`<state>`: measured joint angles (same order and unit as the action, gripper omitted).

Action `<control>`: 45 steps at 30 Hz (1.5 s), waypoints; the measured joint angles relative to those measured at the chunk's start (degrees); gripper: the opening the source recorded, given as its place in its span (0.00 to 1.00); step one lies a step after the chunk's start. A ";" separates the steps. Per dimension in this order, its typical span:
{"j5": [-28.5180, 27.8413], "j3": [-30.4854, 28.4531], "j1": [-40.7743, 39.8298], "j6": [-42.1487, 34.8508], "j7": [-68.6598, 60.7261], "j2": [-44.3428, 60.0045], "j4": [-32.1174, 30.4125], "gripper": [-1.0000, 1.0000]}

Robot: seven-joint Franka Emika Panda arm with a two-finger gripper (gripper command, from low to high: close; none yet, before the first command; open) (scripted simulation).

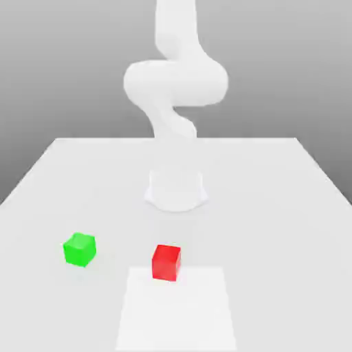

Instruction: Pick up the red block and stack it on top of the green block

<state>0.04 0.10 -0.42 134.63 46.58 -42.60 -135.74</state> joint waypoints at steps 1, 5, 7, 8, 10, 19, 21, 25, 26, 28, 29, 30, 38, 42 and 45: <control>0.04 0.09 -0.25 1.39 0.35 1.61 -1.91 0.50; 0.12 0.27 -1.04 6.82 1.79 7.92 -9.39 0.50; 0.15 0.35 -1.41 9.51 2.54 11.07 -13.14 0.50; 0.16 0.39 -1.61 10.87 2.91 12.66 -15.05 0.50; 0.19 0.48 -2.01 13.64 3.69 15.92 -18.95 0.50; 0.08 0.68 -3.72 32.01 7.23 38.69 -33.99 0.50; -0.22 0.54 -3.80 36.08 7.54 43.54 -33.83 0.50; -0.60 0.08 -3.40 42.84 7.84 51.44 -32.89 0.00; -0.60 0.08 -3.40 42.84 7.84 51.44 -32.89 0.00; -0.66 0.09 -3.44 42.85 7.89 51.44 -32.89 0.00; -0.71 0.09 -3.46 42.86 7.94 51.44 -32.89 0.00; -0.76 0.10 -3.48 42.87 8.00 51.44 -32.89 0.00; -0.15 0.11 -3.25 33.40 7.55 40.45 -34.42 0.00; -0.78 -0.99 -4.32 27.62 6.44 33.96 -35.04 0.00; -2.49 -3.51 -7.16 25.63 3.87 32.16 -34.61 0.00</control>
<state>-2.45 -3.42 -7.58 160.26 50.45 -10.44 -170.35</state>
